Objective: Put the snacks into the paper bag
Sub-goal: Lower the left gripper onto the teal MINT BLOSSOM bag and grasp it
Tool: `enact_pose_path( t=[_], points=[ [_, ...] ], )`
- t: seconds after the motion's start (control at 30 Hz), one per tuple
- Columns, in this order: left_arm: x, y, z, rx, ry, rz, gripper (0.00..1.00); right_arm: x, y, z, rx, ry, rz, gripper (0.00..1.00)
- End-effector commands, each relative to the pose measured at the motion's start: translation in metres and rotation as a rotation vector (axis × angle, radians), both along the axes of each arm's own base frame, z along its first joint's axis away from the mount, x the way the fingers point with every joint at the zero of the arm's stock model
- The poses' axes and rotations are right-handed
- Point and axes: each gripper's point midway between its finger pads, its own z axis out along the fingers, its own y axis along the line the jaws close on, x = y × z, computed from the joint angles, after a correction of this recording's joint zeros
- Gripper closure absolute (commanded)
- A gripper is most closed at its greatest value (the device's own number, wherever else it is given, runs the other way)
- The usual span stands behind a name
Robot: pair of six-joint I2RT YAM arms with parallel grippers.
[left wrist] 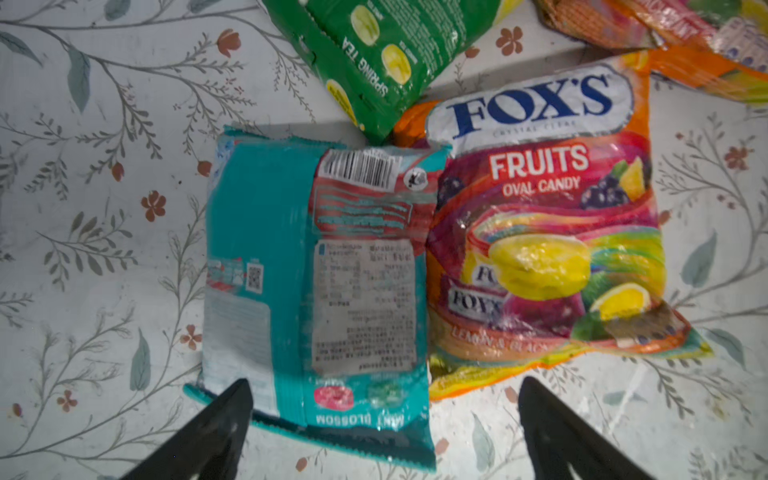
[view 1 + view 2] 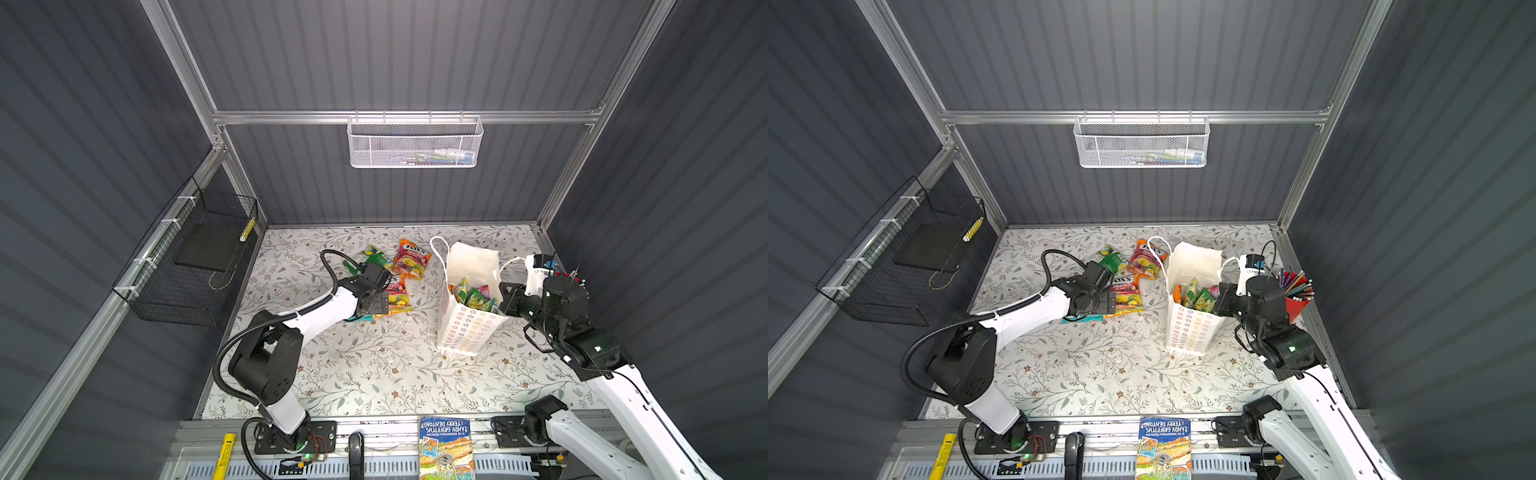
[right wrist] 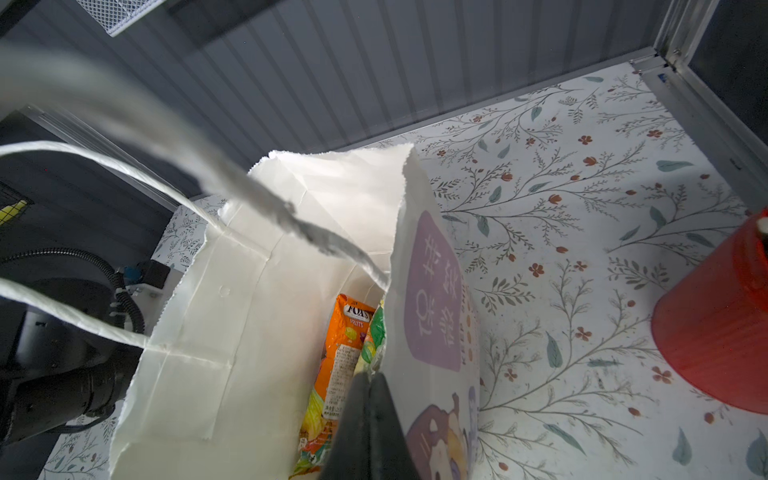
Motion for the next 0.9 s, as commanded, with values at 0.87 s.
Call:
enact_pose_path(
  t=[0.87],
  points=[
    [-0.040,0.042,-0.019,-0.585,0.031,0.274,0.00,0.002,0.011,-0.011,0.006,0.025,0.052,1.00]
  ],
)
